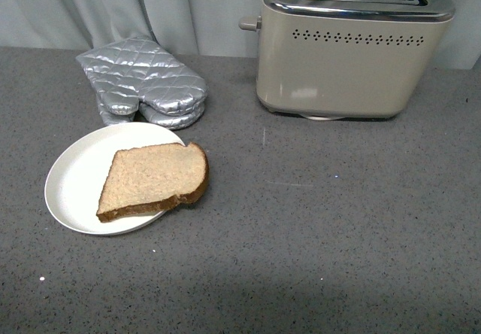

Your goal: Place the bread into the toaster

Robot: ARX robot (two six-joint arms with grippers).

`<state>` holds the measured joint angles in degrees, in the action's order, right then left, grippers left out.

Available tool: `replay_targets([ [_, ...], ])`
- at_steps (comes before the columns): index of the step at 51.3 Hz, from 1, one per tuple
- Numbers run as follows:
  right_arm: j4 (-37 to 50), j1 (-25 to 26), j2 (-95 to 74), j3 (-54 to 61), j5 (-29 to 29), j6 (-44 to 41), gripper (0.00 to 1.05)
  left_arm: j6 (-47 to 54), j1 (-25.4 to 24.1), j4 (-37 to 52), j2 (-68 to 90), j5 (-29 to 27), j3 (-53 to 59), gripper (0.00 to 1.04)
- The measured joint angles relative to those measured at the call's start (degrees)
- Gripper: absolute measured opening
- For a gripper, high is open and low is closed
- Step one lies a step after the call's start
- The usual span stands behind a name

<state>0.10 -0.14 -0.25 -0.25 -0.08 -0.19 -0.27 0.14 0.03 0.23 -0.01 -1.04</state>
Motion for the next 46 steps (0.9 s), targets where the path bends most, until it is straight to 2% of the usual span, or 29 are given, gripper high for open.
replay_targets([
  [34,0.00,0.00,0.00,0.00,0.00,0.00,0.95,-0.04,0.02,-0.02,0.00,-0.07,-0.02,0.98],
  [35,0.00,0.00,0.00,0.00,0.00,0.00,0.95,-0.50,0.15,-0.24,0.20,-0.79,-0.09,0.98],
  [40,0.00,0.00,0.00,0.00,0.00,-0.02,0.95,-10.38,4.87,-9.11,8.17,-14.69,-3.74,0.98],
  [42,0.00,0.00,0.02,0.00,0.09,0.00,0.95,-13.49,5.90,-8.76,11.78,-17.29,-4.11,0.98],
  [46,0.00,0.00,0.02,0.00,0.02,0.00,0.95,-18.73,6.82,-2.16,22.95,-17.03,-4.92,0.98],
])
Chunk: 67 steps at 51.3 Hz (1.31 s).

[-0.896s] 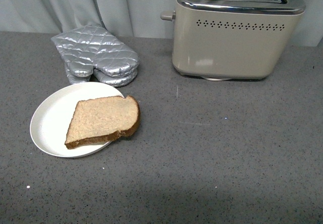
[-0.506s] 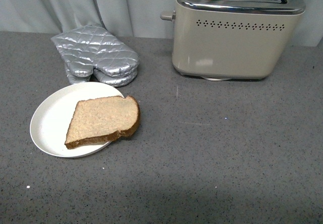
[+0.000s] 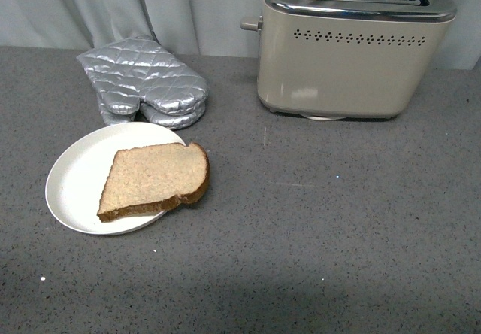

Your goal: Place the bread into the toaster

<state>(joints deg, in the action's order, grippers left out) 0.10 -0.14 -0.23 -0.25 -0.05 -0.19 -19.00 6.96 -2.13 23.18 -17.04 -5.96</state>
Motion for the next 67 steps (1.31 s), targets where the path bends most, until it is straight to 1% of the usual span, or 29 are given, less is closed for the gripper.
replay_targets([
  [5,0.00,0.00,0.00,0.00,0.00,0.00,0.95,-2.01,-2.67,13.75,19.04,5.18,-2.75,0.98],
  [7,0.00,0.00,0.00,0.00,0.00,0.00,0.95,-1.64,-4.02,18.56,27.06,5.70,-4.33,0.98],
  [10,0.00,0.00,0.00,0.00,0.02,0.00,0.95,-1.09,-5.40,22.80,35.26,6.97,-6.38,0.98],
  [16,0.00,0.00,0.00,0.00,0.00,0.00,0.95,0.79,-7.23,26.77,49.72,9.53,-11.17,0.98],
  [20,0.00,0.00,0.00,0.00,-0.02,0.00,0.95,2.82,-8.44,26.77,60.48,11.89,-16.11,0.98],
  [30,0.00,0.00,0.00,0.00,0.02,0.00,0.95,9.49,-10.54,22.25,77.09,13.60,-25.99,0.98],
  [39,0.00,0.00,0.00,0.00,-0.02,0.00,0.95,10.29,-11.91,18.84,85.64,15.80,-32.89,0.98],
  [52,0.00,0.00,0.00,0.00,-0.02,0.00,0.95,10.78,-12.07,17.53,92.59,15.87,-38.18,0.98],
  [58,0.00,0.00,0.00,0.00,0.00,0.00,0.95,10.10,-11.56,17.16,94.42,17.57,-39.69,0.82],
  [63,0.00,0.00,0.00,0.00,0.00,0.00,0.95,9.40,-11.23,16.59,95.10,17.84,-40.30,0.69],
  [67,0.00,0.00,0.00,0.00,0.00,0.00,0.95,8.76,-10.88,16.13,95.58,18.27,-40.63,0.55],
])
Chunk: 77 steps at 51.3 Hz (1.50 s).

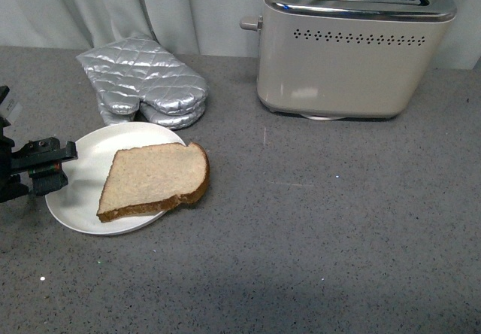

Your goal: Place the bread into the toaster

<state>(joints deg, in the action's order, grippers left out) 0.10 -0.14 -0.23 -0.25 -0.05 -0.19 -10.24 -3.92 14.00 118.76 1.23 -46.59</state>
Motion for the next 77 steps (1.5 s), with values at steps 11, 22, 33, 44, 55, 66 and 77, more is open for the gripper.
replay_targets([
  [11,0.00,0.00,0.00,0.00,0.00,0.00,0.95,-0.92,0.20,-1.18,0.07,2.01,-0.20,0.20],
  [22,0.00,0.00,0.00,0.00,0.00,0.00,0.95,-3.23,0.11,-0.85,-1.27,5.20,0.70,0.03],
  [33,0.00,0.00,0.00,0.00,0.00,0.00,0.95,-6.16,0.28,-1.62,-5.42,9.42,3.23,0.03],
  [44,0.00,0.00,0.00,0.00,-0.02,0.00,0.95,-11.26,5.57,-1.97,-11.32,12.63,5.09,0.03],
  [55,0.00,0.00,0.00,0.00,0.00,0.00,0.95,-16.81,13.90,-1.81,-9.27,12.44,2.82,0.03],
  [66,0.00,0.00,0.00,0.00,0.00,0.00,0.95,-23.52,23.50,-2.47,-2.12,10.54,-5.42,0.03],
  [77,0.00,0.00,0.00,0.00,0.00,0.00,0.95,-29.18,32.57,-5.07,7.13,9.60,-16.22,0.03],
])
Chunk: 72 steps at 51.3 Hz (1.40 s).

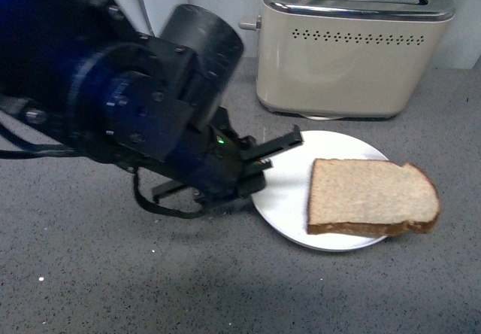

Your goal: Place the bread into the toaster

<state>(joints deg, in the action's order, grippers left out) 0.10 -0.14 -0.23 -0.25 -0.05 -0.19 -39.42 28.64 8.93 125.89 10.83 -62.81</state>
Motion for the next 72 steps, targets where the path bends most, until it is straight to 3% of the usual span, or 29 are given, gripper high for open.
replay_targets([
  [8,0.00,0.00,0.00,0.00,0.00,0.00,0.95,-1.79,2.99,-1.88,4.33,-0.92,-5.84,0.03],
  [19,0.00,0.00,0.00,0.00,-0.02,0.00,0.95,-2.69,3.37,0.52,2.36,-3.72,-4.66,0.41],
  [32,0.00,0.00,0.00,0.00,0.00,0.00,0.95,6.38,2.64,13.62,-12.31,-24.81,9.31,0.84],
  [37,0.00,0.00,0.00,0.00,0.00,0.00,0.95,9.60,1.20,20.31,-20.04,-29.57,18.21,1.00],
  [48,0.00,0.00,0.00,0.00,0.00,0.00,0.95,17.05,-1.68,25.62,-36.20,-36.92,35.34,0.97],
  [54,0.00,0.00,0.00,0.00,-0.04,-0.02,0.95,30.21,-4.24,54.86,-33.20,-33.35,44.46,0.76],
  [58,-0.02,0.00,0.00,0.00,0.15,0.00,0.95,34.16,-6.82,63.49,-35.52,-31.71,48.59,0.63],
  [64,0.00,0.00,0.00,0.00,0.11,0.00,0.95,37.22,-10.56,63.14,-43.58,-28.30,52.81,0.42],
  [72,-0.02,0.00,0.00,0.00,-0.02,-0.02,0.95,38.27,-14.93,56.08,-52.98,-24.61,56.81,0.13],
])
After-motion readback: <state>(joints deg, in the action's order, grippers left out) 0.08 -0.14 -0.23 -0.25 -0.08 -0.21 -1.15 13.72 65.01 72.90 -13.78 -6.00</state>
